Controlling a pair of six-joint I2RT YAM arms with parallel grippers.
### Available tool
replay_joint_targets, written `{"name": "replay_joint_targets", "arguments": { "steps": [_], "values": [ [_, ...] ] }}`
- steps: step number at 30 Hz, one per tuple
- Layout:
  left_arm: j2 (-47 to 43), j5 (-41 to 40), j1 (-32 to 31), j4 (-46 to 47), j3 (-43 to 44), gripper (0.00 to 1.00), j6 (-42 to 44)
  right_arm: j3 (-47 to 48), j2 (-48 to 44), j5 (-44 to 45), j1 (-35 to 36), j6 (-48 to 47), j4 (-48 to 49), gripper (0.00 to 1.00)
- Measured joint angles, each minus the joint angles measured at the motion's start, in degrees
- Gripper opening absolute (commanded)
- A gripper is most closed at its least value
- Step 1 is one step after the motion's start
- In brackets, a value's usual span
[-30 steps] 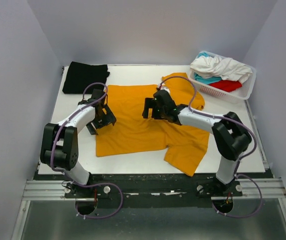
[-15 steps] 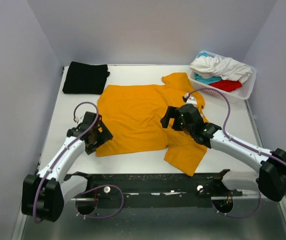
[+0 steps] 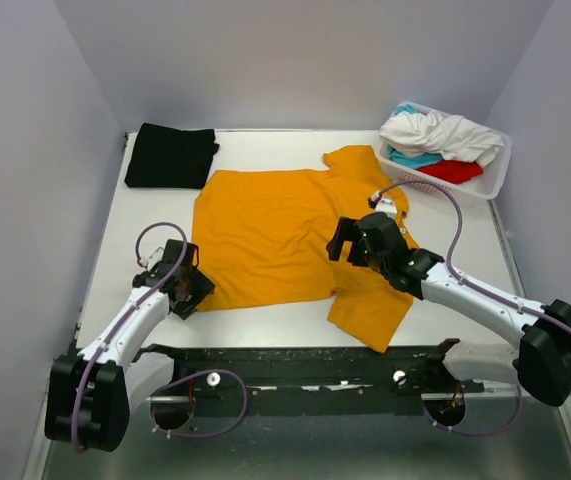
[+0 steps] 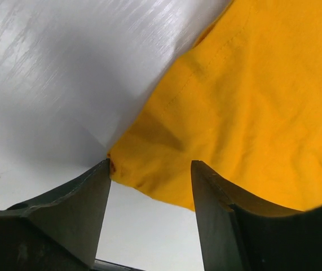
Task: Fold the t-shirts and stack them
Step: Grab the side of the flattened tshirt closest away from the robot with both arms
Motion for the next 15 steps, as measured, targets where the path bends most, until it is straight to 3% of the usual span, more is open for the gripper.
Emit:
{"name": "replay_joint_targets", "arguments": {
  "steps": [2, 5, 15],
  "values": [
    [2.54, 0.13, 0.0, 1.14, 0.94, 0.46, -0.26, 0.0, 0.28, 0.42, 0.0, 0.0, -0.24, 1.0],
    [6.78, 0.2, 0.02, 2.56, 2.73, 0.01, -0.68, 0.02, 0.31, 1.22, 0.0, 0.0, -0.57, 1.0],
    [7.8, 0.68, 0.11, 4.31, 2.95, 0.0, 0.22, 0.02, -0.11, 3.85, 0.0, 0.07, -4.85, 1.0]
  ]
}}
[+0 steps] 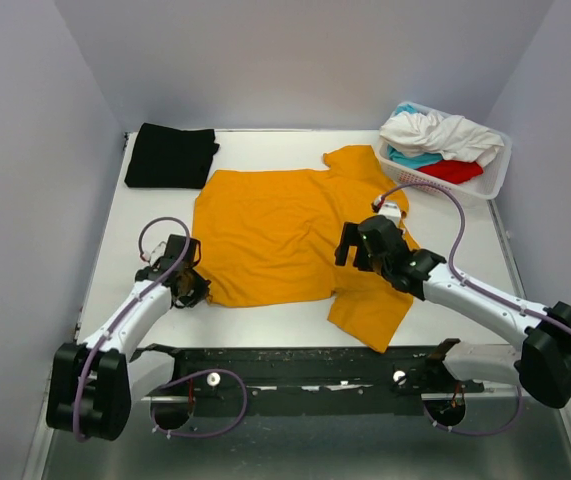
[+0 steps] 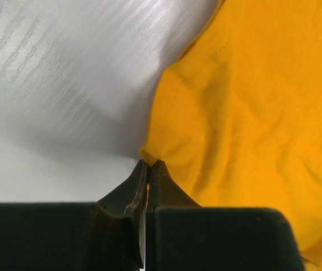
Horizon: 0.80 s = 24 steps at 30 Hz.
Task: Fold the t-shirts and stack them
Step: Grab the side of the flattened tshirt closest away from the robot with both arms
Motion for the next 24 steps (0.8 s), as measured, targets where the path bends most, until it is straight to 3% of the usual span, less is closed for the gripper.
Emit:
{"name": "replay_joint_targets", "arguments": {
  "steps": [4, 13, 19, 24],
  "values": [
    [-8.44, -1.25, 0.0, -1.07, -2.12, 0.0, 0.57, 0.02, -1.62, -0.83, -0.02, -0.09, -5.42, 1.0],
    [-25.31, -6.01, 0.0, -6.99, -4.81, 0.0, -0.13, -3.41, -4.85, -12.94, 0.0, 2.67, -21.62, 0.94],
    [-27.26, -6.64, 0.0, -7.56, -5.53, 0.0, -0.04, -7.08, -9.86, -19.89, 0.79, 4.96, -27.39, 0.81],
    [-25.09, -8.87, 0.0, -7.69, -4.92, 0.0, 0.09, -7.08, -8.9, -21.42, 3.02, 5.92, -28.52, 0.8]
  ]
}}
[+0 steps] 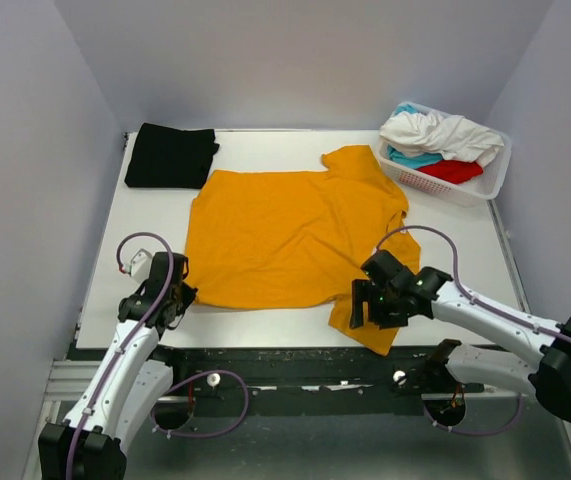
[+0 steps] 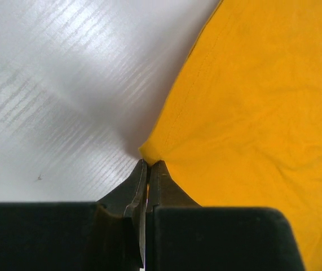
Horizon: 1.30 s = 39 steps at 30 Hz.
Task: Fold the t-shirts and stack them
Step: Grab the side of the flattened tshirt closest away from the robot with both arms
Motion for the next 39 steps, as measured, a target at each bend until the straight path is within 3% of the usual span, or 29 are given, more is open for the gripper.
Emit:
{"name": "replay_joint_targets", "arguments": {
  "steps": [12, 14, 16, 21, 25, 34, 39],
  "values": [
    [5.51, -1.7, 0.26, 3.37, 0.68, 0.0, 1.42, -0.02, 11.43, 3.26, 9.35, 5.53, -0.09, 0.67],
    [5.46, -1.81, 0.28, 3.43, 0.68, 0.0, 1.33, 0.2, 12.74, 4.5, 10.01, 6.54, -0.15, 0.55],
    [5.05, -2.32, 0.39, 3.41, 0.68, 0.0, 1.01, 0.5, 13.92, 5.99, 10.27, 7.56, -0.85, 0.3],
    [2.93, -3.74, 0.92, 2.54, 0.79, 0.0, 0.04, 2.21, 15.56, 8.28, 10.69, 9.6, -2.64, 0.01],
    [0.42, -4.92, 0.92, -0.15, 1.22, 0.0, -1.79, 3.06, 14.27, 7.89, 10.91, 8.2, -3.8, 0.01],
    [-12.26, -7.89, 0.94, -10.25, 0.87, 0.0, -7.41, 5.25, 6.54, -4.35, 13.64, 4.31, -12.5, 0.01],
    [-14.82, -7.5, 0.98, -11.72, -1.36, 0.0, -8.02, 5.22, 5.75, -7.19, 16.81, 4.33, -15.5, 0.01]
  ]
}}
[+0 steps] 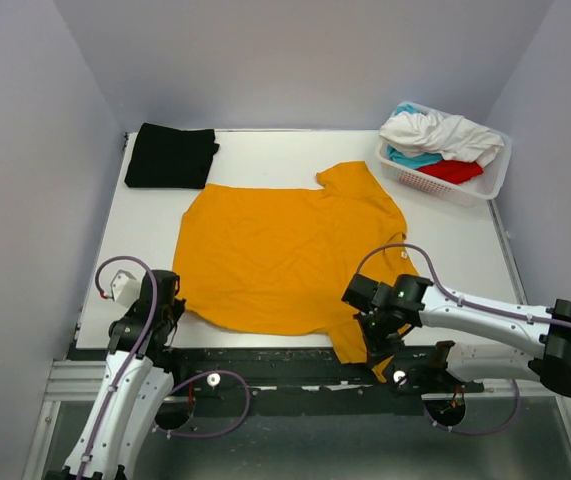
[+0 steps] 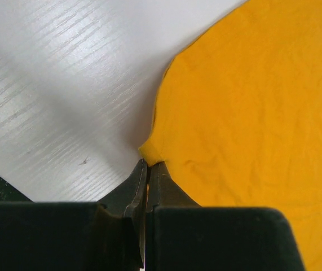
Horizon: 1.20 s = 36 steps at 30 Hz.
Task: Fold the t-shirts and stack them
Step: Grab the side of the flattened tshirt closest away from the robot with both arms, then fold the flattened tshirt in 1/3 of the way
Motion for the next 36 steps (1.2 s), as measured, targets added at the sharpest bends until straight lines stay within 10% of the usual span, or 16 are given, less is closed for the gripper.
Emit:
{"name": "replay_joint_targets", "arguments": {
  "steps": [19, 36],
  "values": [
    [19.02, 3.17, 0.79, 11.13, 4.09, 0.0, 2.25, 22.99, 14.6, 32.81, -1.95, 0.83, -1.7, 0.01],
    [29.62, 3.21, 6.36, 17.75, 10.34, 0.0, 4.44, 24.2, 17.73, 39.12, -13.05, -7.21, 7.87, 0.01]
  ]
}}
